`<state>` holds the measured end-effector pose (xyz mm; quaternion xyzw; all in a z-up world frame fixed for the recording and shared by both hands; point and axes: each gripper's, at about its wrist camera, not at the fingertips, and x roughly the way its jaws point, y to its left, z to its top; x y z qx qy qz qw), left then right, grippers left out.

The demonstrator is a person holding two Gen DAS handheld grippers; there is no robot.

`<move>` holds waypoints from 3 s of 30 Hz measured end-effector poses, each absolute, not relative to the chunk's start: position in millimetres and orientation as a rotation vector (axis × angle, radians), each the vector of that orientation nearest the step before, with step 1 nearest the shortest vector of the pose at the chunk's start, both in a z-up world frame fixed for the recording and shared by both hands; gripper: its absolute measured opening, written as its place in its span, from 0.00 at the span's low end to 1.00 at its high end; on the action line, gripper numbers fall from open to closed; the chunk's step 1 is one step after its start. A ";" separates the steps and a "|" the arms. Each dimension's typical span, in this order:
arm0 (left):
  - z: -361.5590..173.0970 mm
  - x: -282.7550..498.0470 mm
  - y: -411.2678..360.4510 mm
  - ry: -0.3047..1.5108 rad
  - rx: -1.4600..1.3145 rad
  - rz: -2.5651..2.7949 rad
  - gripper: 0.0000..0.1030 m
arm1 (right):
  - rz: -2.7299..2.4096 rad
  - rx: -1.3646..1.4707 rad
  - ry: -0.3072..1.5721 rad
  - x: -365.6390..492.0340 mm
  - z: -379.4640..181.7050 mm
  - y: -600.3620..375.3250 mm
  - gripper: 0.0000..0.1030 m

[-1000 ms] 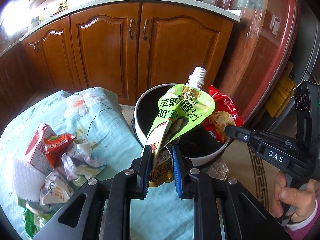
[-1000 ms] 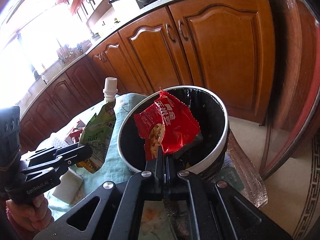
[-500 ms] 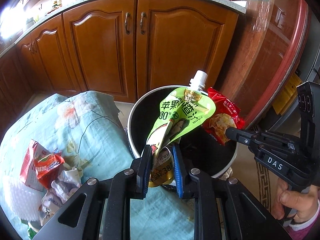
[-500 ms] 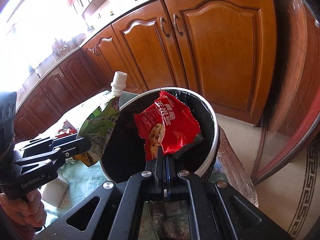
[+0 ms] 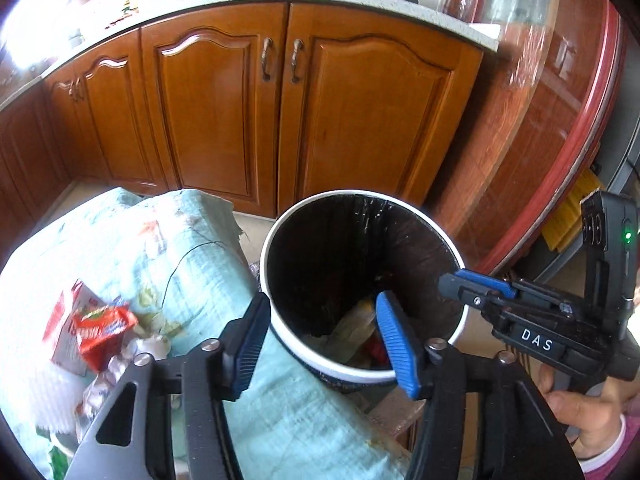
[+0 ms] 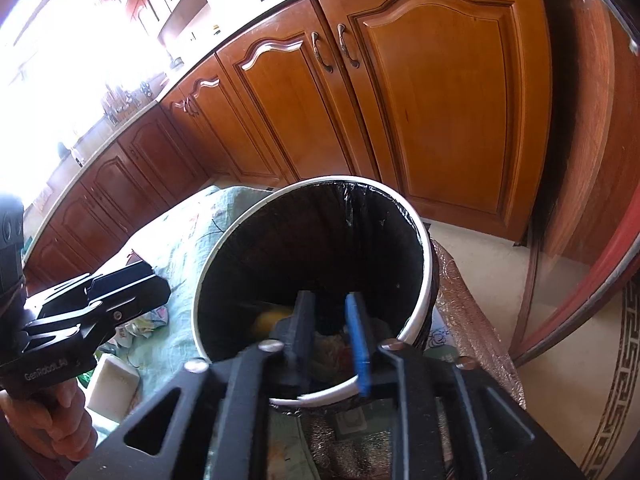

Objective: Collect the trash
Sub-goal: 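Open both tools to drop the pouch and snack bag into the bin, then move both tools back toward the remaining trash on the table, then grasp the crushed green can with the left tool while the right tool grasps the white foam block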

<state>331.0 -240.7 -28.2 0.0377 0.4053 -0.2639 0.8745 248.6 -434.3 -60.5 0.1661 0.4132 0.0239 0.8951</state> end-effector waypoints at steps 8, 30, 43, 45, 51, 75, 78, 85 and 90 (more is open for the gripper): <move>-28.6 285.2 -195.1 0.766 0.014 -0.496 0.70 | 0.039 0.396 0.783 218.5 -52.8 -417.9 0.72; -23.4 175.3 -59.4 0.748 -0.080 -0.309 0.70 | 0.166 0.436 0.812 165.7 -65.4 -309.0 0.75; -22.1 159.1 1.9 0.760 -0.162 -0.223 0.70 | 0.242 0.384 0.839 153.6 -69.6 -242.2 0.75; -23.1 161.1 7.9 0.771 -0.166 -0.216 0.70 | 0.256 0.372 0.841 153.2 -70.1 -231.2 0.75; -26.8 172.4 24.5 0.802 -0.170 -0.209 0.71 | 0.274 0.300 0.833 153.6 -75.9 -197.9 0.75; -71.3 247.5 14.3 0.937 -0.243 -0.355 0.51 | 0.267 0.233 0.864 184.6 -83.0 -187.3 0.35; -71.4 243.1 9.3 0.924 -0.234 -0.375 0.50 | 0.277 0.266 0.862 180.2 -80.5 -197.5 0.32; -64.2 225.0 -7.6 0.882 -0.191 -0.407 0.49 | 0.257 0.318 0.832 169.3 -73.3 -226.8 0.31; -54.1 213.5 -16.2 0.850 -0.177 -0.435 0.48 | 0.238 0.336 0.802 163.0 -64.9 -244.7 0.31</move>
